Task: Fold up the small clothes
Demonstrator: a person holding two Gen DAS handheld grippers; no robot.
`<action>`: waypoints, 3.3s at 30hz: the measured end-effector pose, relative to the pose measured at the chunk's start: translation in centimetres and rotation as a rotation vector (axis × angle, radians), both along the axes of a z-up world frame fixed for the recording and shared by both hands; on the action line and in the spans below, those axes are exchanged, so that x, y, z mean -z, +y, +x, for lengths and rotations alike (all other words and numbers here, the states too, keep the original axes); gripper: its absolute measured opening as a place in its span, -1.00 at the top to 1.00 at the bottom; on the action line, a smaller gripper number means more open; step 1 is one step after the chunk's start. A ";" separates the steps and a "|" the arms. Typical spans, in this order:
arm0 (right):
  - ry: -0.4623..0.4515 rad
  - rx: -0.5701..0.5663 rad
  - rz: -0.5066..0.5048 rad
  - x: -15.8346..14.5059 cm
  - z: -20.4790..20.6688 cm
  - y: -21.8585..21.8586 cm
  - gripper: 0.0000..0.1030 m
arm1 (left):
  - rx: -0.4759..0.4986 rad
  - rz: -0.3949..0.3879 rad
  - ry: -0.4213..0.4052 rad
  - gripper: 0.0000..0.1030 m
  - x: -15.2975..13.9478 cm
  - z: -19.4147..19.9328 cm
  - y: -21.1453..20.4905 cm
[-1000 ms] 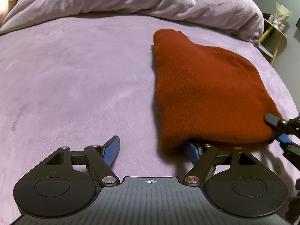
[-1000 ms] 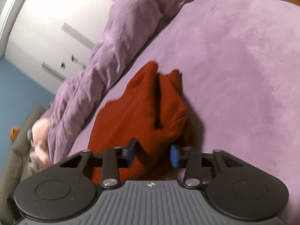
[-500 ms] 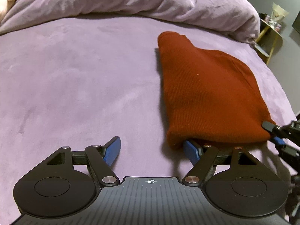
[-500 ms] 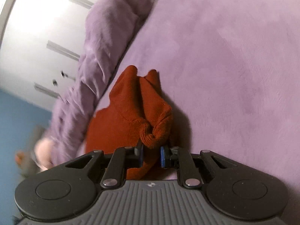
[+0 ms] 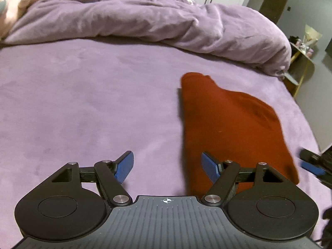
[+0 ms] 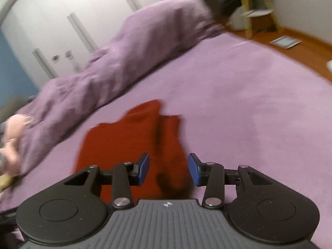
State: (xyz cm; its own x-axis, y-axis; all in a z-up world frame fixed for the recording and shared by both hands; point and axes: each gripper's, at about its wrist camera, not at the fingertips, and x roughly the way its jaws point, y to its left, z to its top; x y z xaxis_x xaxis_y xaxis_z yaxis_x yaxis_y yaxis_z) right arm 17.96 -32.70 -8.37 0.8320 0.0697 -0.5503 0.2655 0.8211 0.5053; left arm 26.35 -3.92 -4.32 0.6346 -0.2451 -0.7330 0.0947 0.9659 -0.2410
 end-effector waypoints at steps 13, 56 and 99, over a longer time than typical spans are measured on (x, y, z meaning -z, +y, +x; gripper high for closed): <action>0.092 -0.174 -0.171 0.5 17.1 3.3 0.44 | -0.051 0.065 -0.067 -0.54 1.4 8.5 -5.7; -0.018 -0.022 0.401 7.3 -3.1 -2.0 0.46 | 0.050 0.092 0.039 -0.75 3.0 -2.1 -3.5; 0.056 -0.386 0.521 5.7 11.0 -2.2 0.29 | 0.225 -0.173 0.055 0.03 2.4 6.2 -2.3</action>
